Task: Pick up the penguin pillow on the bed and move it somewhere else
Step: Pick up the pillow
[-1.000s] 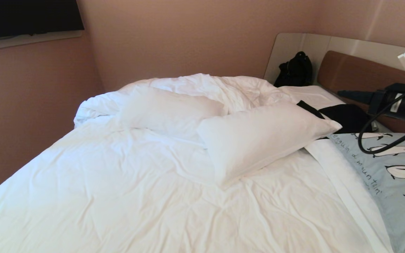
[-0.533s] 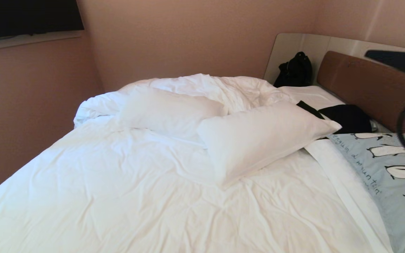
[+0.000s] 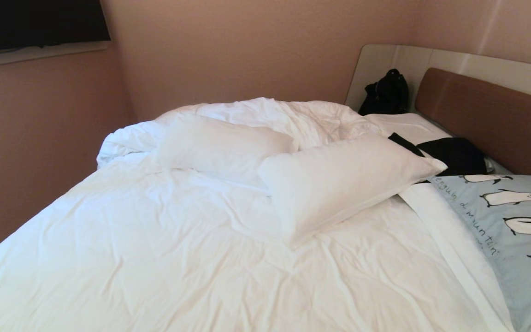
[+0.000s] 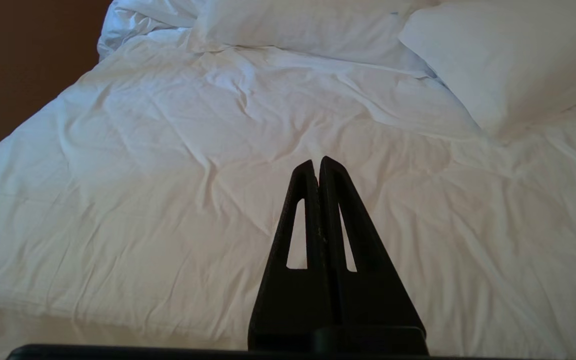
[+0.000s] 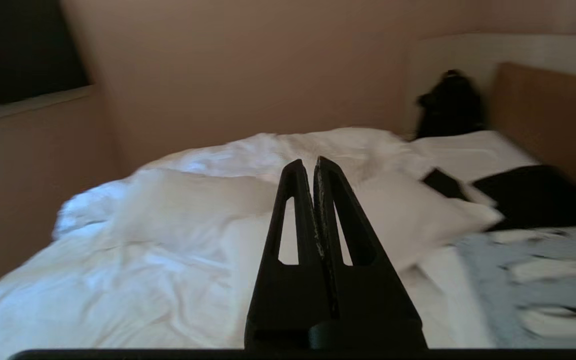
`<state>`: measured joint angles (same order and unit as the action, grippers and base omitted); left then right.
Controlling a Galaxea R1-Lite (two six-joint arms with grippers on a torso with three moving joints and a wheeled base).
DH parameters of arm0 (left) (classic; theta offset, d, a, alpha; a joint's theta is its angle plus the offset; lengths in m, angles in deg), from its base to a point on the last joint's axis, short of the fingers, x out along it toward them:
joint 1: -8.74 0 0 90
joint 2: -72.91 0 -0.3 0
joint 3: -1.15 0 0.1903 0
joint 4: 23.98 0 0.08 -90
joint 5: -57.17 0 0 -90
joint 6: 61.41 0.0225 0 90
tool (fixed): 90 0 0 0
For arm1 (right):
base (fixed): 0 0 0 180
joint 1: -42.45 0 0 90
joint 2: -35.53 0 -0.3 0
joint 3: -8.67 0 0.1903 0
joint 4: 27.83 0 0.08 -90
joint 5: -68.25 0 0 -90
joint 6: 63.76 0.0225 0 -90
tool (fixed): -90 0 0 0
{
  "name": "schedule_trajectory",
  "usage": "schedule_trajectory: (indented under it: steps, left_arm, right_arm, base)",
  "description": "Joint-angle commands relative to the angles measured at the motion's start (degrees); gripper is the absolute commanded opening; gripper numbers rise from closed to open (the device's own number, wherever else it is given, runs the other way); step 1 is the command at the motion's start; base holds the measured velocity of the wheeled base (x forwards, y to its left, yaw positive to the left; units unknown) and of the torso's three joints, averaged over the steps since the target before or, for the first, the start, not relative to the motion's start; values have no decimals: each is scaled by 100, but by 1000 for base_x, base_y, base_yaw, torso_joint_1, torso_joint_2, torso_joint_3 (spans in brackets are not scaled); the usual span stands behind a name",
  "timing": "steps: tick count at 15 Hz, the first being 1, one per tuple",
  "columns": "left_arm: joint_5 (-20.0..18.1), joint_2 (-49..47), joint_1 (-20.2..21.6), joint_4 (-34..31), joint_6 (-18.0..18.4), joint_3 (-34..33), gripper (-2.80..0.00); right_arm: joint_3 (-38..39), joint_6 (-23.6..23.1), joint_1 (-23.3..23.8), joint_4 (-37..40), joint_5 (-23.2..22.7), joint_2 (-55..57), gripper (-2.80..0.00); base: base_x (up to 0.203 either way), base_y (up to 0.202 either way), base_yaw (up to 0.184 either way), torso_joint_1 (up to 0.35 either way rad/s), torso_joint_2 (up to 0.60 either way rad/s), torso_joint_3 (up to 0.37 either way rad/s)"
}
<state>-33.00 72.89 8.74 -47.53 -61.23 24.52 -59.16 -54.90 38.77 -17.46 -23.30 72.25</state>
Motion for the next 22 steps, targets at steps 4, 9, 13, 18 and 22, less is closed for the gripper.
schedule_trajectory:
  steps: [4,9,13,18,22]
  left_arm:
    - [-1,2,0,1,0,0,-280]
    - [-1,2,0,1,0,0,-280]
    - [-1,2,0,1,0,0,-280]
    - [-1,2,0,1,0,0,-280]
    - [-1,2,0,1,0,0,-280]
  right_arm:
    - [587,-919,336,332,2554,-1411,-280]
    - [1001,-923,700,219,2550,-2079,-280]
    - [1040,-877,388,573,2191,-2423,-280]
    - [1507,-866,326,638,1705,-3038,-280]
    - [2431,-902,333,634,1230,-3624,-280]
  base:
    - [0,0,0,0,0,0]
    - [0,0,0,0,0,0]
    - [0,0,0,0,0,0]
    - [0,0,0,0,0,0]
    - [0,0,0,0,0,0]
